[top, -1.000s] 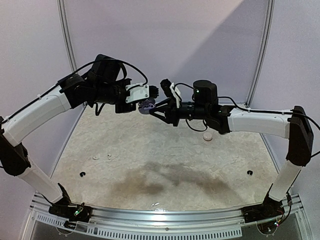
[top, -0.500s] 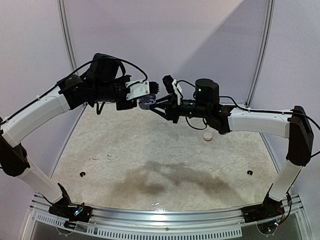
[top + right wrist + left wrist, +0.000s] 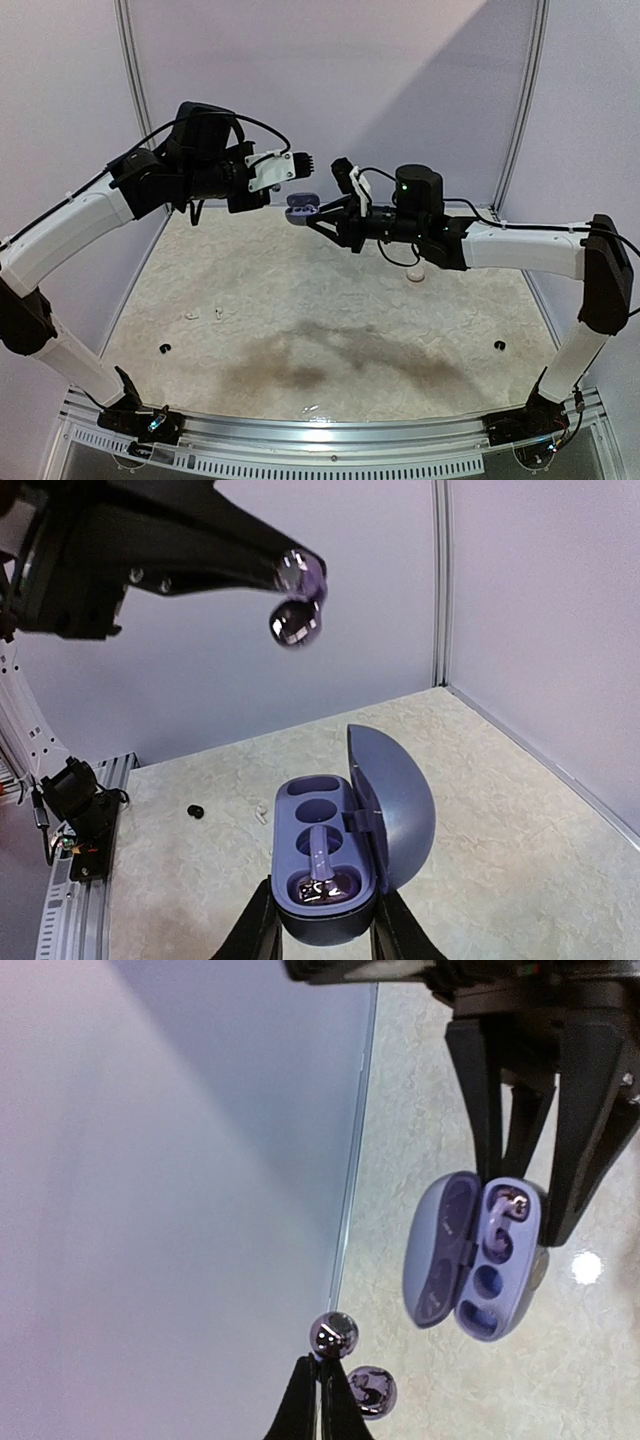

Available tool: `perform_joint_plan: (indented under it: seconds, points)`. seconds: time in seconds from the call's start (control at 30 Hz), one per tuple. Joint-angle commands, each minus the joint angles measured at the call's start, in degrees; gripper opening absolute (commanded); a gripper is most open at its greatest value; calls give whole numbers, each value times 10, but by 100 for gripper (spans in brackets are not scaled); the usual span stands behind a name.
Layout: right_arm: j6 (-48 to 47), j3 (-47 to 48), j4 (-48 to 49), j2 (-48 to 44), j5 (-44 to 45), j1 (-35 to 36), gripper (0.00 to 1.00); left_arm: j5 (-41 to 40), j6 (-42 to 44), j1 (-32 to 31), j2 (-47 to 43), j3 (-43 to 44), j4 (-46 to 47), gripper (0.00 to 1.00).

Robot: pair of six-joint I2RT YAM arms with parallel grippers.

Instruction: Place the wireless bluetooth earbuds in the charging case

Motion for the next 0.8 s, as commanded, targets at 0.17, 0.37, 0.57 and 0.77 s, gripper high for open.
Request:
perform_joint_plan:
  seconds: [0.17, 0.37, 0.57, 0.77]
  points:
    - [-84, -72, -37, -99, 50, -3, 0, -35, -65, 7, -28, -26, -52, 0]
    - [-130, -93, -118, -163, 82, -4, 0, 9, -137, 29, -12, -115, -95, 0]
    - [-119, -117, -131, -193, 82, -3, 0, 84, -181, 30, 56, -187, -116, 0]
    - [-126, -150, -127, -227, 61, 5, 0, 103, -189, 29, 115, -254, -87, 0]
